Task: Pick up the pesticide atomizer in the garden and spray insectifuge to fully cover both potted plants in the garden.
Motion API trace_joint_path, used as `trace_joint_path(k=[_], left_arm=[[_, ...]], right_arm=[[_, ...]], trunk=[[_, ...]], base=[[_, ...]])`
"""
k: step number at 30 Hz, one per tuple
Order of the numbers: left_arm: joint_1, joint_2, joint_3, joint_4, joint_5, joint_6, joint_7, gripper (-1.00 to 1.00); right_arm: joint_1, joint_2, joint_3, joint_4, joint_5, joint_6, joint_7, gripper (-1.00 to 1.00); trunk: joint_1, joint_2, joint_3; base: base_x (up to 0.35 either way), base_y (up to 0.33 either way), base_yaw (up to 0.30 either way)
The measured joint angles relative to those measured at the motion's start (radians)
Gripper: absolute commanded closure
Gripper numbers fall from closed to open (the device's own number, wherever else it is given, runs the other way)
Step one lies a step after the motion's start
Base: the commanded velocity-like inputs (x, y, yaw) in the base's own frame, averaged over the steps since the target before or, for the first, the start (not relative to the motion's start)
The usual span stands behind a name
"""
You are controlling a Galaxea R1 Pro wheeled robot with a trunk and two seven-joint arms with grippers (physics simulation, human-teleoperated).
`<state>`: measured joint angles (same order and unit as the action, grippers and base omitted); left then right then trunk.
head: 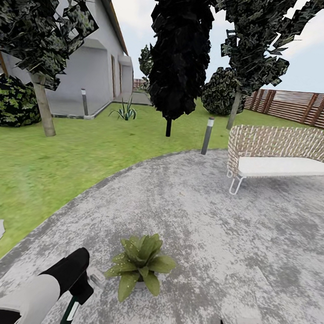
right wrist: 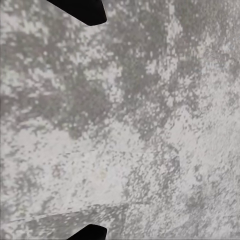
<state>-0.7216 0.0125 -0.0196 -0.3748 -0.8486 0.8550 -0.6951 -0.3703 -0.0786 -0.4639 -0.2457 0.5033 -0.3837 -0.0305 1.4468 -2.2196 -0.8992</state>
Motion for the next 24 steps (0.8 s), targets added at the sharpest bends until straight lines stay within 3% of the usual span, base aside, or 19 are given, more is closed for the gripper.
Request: trace_joint_path(k=[5,15,19,24], left_arm=[[-0.001,0.002,-0.006,-0.006,-0.002,0.000,0.000,1.00],[0.001,0.000,-0.007,-0.007,-0.002,0.000,0.000,1.00],[-0.002,-0.002,-0.006,-0.008,-0.003,0.001,-0.001,1.00],[-0.002,-0.002,-0.006,-0.008,-0.006,0.004,-0.001,1.00]], right_arm=[[0.000,-0.006,-0.001,-0.001,0.000,0.000,-0.001,-1.00],[0.000,-0.007,-0.001,-0.001,0.000,-0.001,-0.003,-1.00],[0.000,-0.007,-0.001,-0.001,0.000,-0.001,-0.003,-1.00],[0.000,-0.008,-0.002,-0.001,0.000,0.000,-0.004,-1.00]], trunk=[[0.000,0.000,0.000],[0.000,0.000,0.000],[0.000,0.000,0.000],[0.000,0.000,0.000]], base=[[0.157,-0.096,0.042],[0.203,-0.206,0.258],[0.035,-0.268,0.260],[-0.034,-0.274,0.038]])
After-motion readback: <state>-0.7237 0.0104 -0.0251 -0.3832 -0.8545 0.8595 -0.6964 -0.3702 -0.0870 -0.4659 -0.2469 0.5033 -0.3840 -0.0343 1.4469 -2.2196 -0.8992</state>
